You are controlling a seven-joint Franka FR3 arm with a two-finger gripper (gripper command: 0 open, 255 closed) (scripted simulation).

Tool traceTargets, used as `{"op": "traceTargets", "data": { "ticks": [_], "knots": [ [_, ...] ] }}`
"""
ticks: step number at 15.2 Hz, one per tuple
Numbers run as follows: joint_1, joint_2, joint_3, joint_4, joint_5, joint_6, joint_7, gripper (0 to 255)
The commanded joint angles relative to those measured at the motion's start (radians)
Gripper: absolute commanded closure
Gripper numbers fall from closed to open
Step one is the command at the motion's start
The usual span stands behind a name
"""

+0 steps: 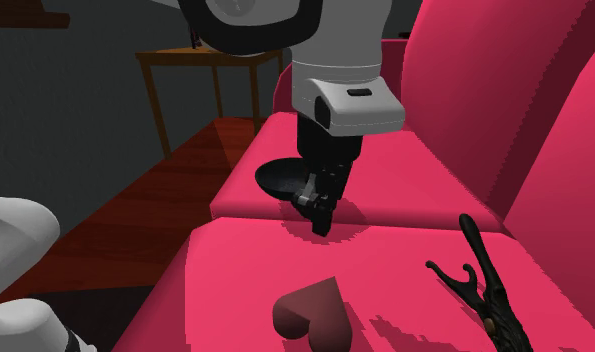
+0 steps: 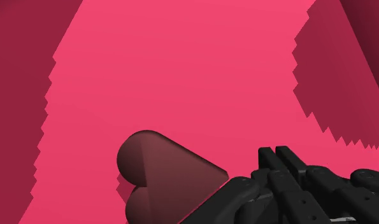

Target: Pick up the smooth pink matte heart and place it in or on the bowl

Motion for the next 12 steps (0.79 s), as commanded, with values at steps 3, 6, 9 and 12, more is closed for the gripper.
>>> {"op": "traceTargets", "data": {
  "ticks": [3, 6, 9, 12],
  "knots": [
    [0.0, 0.0, 0.0, 0.0, 0.0, 0.0, 0.0, 255],
    [0.0, 0.0, 0.0, 0.0, 0.0, 0.0, 0.0, 0],
    [-0.043, 0.0, -0.025, -0.025, -0.024, 0.036, 0.078, 0],
    [-0.087, -0.007, -0.049, -0.055, -0.048, 0.07, 0.157, 0]
  ]
}}
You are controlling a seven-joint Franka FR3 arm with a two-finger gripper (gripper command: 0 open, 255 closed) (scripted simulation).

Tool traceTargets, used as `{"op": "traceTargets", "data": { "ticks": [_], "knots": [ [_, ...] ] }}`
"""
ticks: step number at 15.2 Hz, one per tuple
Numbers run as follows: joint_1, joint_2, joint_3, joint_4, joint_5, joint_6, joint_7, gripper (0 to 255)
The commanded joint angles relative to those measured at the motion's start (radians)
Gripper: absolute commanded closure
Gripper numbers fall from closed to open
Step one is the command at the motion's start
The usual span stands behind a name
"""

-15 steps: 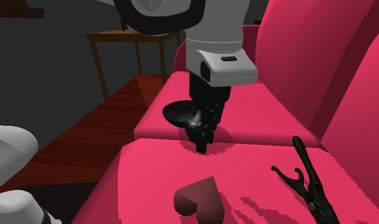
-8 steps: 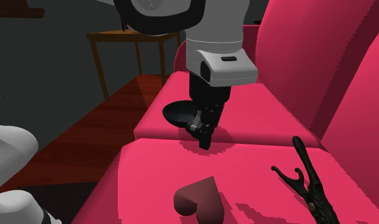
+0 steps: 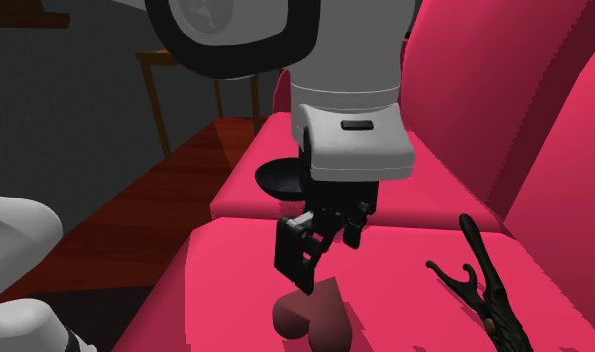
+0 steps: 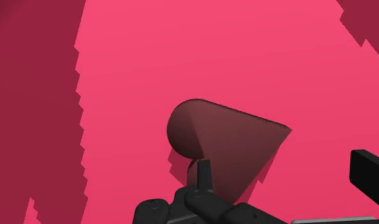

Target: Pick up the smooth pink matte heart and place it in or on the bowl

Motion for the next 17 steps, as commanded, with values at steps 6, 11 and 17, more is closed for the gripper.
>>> {"op": "traceTargets", "data": {
  "ticks": [6, 11, 17],
  "knots": [
    [-0.054, -0.002, -0.029, -0.075, -0.03, 0.087, 0.1, 0],
    [-0.054, 0.014, -0.028, -0.121, -0.031, 0.149, 0.101, 0],
    [-0.054, 0.014, -0.028, -0.121, -0.031, 0.149, 0.101, 0]
  ]
}}
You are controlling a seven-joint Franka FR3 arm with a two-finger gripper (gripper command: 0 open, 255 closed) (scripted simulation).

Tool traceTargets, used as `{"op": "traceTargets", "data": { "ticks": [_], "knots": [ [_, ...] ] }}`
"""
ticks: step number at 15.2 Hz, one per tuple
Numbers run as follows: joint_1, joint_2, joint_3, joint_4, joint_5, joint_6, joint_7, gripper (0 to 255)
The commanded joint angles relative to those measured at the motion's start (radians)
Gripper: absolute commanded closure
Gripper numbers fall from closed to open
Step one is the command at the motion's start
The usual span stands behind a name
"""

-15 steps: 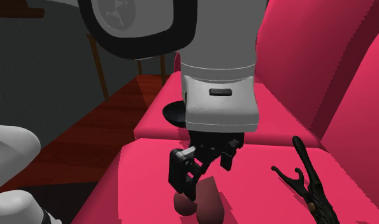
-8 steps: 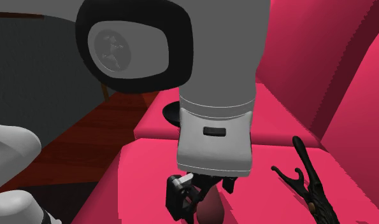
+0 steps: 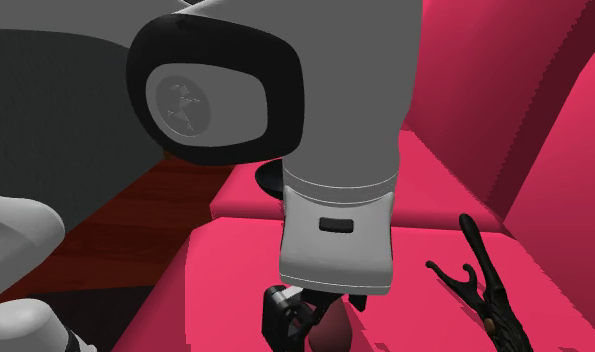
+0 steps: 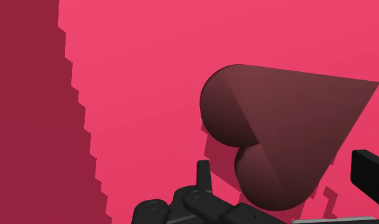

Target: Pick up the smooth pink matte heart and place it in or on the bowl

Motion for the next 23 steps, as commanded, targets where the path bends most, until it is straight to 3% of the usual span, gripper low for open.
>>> {"op": "traceTargets", "data": {
  "ticks": [1, 2, 11, 23],
  "knots": [
    [0.0, 0.0, 0.0, 0.0, 0.0, 0.0, 0.0, 0],
    [0.0, 0.0, 0.0, 0.0, 0.0, 0.0, 0.0, 255],
    [0.0, 0.0, 0.0, 0.0, 0.0, 0.0, 0.0, 255],
    [-0.001, -0.03, -0.002, 0.133, 0.0, -0.163, -0.001, 255]
  ]
}}
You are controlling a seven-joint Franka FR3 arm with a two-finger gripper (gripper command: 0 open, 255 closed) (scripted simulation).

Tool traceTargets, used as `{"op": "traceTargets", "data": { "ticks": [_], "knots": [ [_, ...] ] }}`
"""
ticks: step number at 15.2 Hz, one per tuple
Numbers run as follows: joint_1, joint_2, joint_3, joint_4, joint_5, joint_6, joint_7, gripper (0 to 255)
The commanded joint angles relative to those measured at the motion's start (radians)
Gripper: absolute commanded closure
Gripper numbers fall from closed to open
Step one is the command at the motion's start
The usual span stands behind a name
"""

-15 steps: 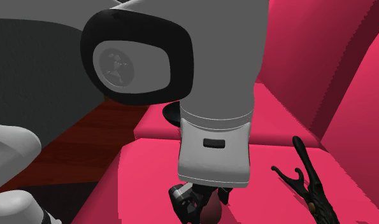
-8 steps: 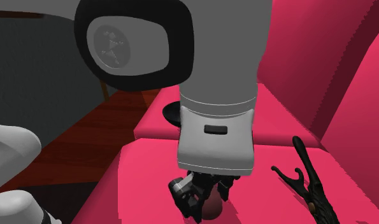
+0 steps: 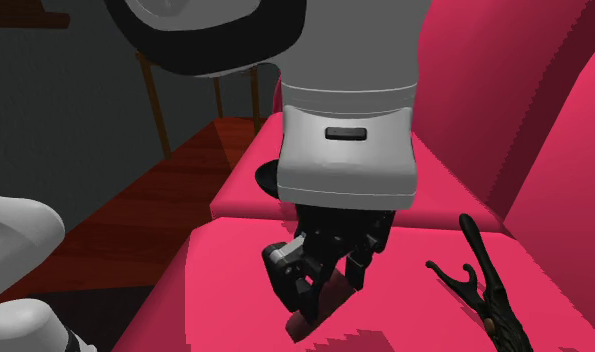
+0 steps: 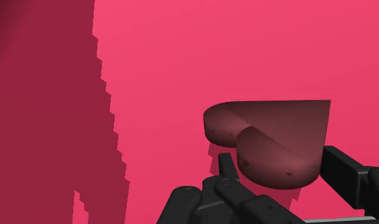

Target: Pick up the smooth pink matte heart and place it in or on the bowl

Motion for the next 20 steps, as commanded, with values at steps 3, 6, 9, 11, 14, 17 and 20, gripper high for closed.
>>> {"op": "traceTargets", "data": {
  "ticks": [3, 6, 9, 11, 14, 17, 20],
  "knots": [
    [-0.001, -0.006, -0.001, 0.047, 0.0, -0.053, -0.001, 255],
    [-0.001, -0.006, -0.002, 0.087, 0.0, -0.094, -0.001, 255],
    [-0.001, -0.005, -0.002, 0.129, -0.001, -0.134, -0.001, 255],
    [-0.001, -0.003, -0.002, 0.154, -0.001, -0.158, -0.001, 255],
    [0.027, -0.026, 0.043, 0.138, 0.012, -0.163, 0.069, 255],
    [0.055, -0.04, 0.09, 0.131, 0.027, -0.169, 0.14, 255],
    [0.083, -0.044, 0.139, 0.134, 0.04, -0.174, 0.212, 255]
  ]
}}
